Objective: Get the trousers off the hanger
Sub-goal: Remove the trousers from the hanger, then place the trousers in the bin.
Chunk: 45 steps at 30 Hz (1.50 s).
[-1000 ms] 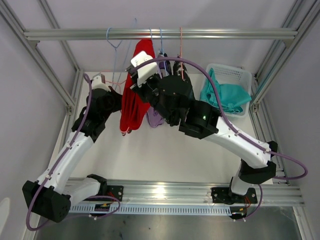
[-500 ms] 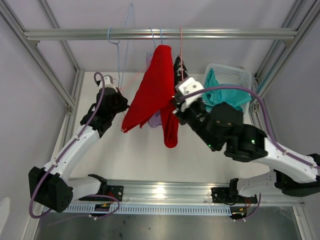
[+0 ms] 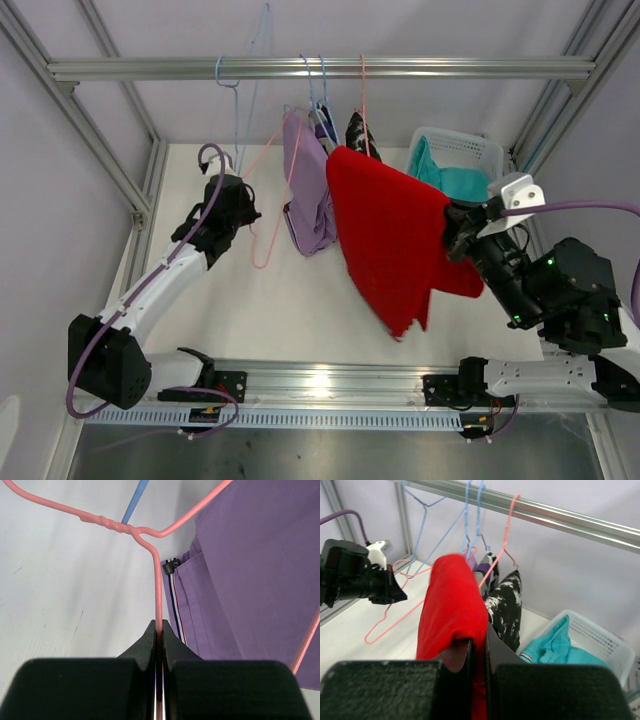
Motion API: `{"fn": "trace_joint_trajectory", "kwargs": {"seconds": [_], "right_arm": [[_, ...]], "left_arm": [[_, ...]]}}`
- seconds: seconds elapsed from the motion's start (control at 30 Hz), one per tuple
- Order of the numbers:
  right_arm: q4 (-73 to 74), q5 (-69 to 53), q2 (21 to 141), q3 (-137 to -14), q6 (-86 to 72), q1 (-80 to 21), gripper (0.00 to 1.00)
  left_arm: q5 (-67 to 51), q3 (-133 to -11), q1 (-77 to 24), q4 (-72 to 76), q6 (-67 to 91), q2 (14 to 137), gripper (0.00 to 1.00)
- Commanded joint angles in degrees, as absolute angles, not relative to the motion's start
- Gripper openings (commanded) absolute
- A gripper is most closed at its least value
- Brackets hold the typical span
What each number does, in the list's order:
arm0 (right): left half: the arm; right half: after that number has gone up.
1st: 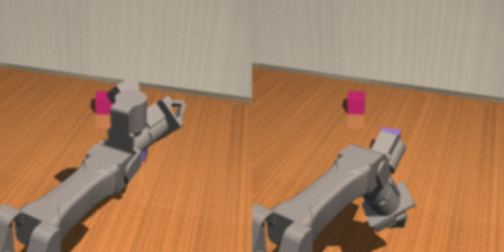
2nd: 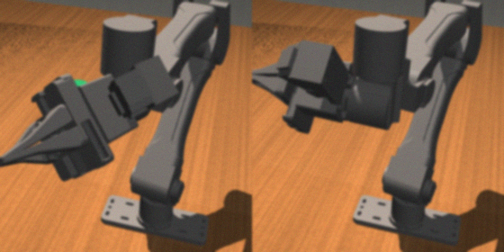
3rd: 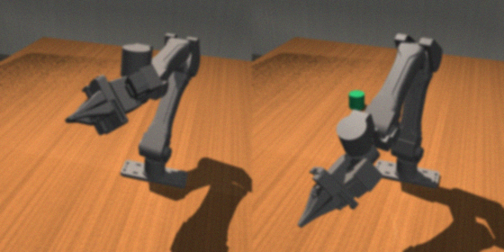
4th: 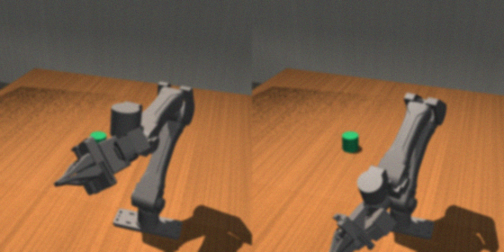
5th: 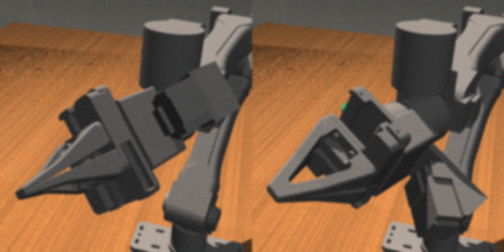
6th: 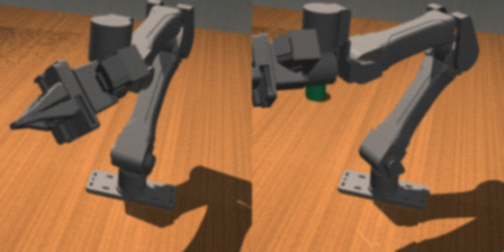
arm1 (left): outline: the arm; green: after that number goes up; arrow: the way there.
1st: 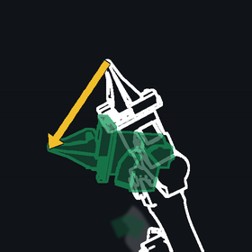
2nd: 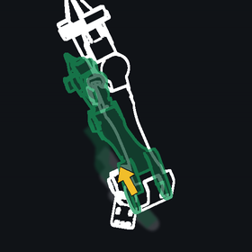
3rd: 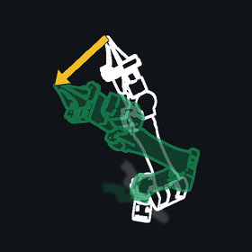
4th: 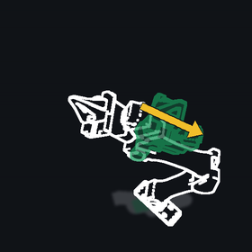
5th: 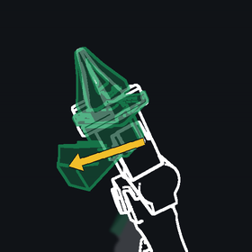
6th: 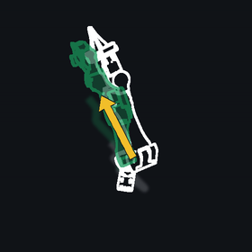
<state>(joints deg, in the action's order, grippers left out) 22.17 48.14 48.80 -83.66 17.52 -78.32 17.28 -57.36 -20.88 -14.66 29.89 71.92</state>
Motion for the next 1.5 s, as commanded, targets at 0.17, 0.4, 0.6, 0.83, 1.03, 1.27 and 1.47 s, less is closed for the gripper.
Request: {"fn": "trace_joint_trajectory", "kwargs": {"seconds": [0.17,0.4,0.6,0.83,1.03,1.27,1.47], "right_arm": [[15.2,56.6,39.9,-76.7,14.1,-78.5,0.0],[15.5,60.0,34.4,-70.8,12.7,-78.5,0.0],[20.3,64.6,30.6,-67.5,8.7,-78.5,0.0],[25.6,71.0,28.3,-65.1,4.3,-78.4,0.0],[30.1,76.9,26.5,-64.5,0.3,-78.4,0.0],[32.6,82.3,28.3,-63.1,-2.8,-78.5,0.0],[37.3,87.2,30.7,-62.8,-9.7,-78.5,0.0]], "left_arm": [[18.4,-59.6,-22.5,-14.3,28.7,68.9,0.0],[17.0,-59.8,-23.1,-14.7,29.3,66.1,0.0],[14.9,-60.5,-23.2,-15.7,30.3,64.1,0.0],[13.9,-60.7,-23.2,-16.3,30.8,61.6,0.0],[11.7,-61.1,-23.1,-16.5,31.1,60.7,0.0],[9.3,-61.8,-23.1,-17.1,31.6,60.3,0.0],[8.6,-61.5,-23.2,-17.0,31.8,59.7,0.0]]}}
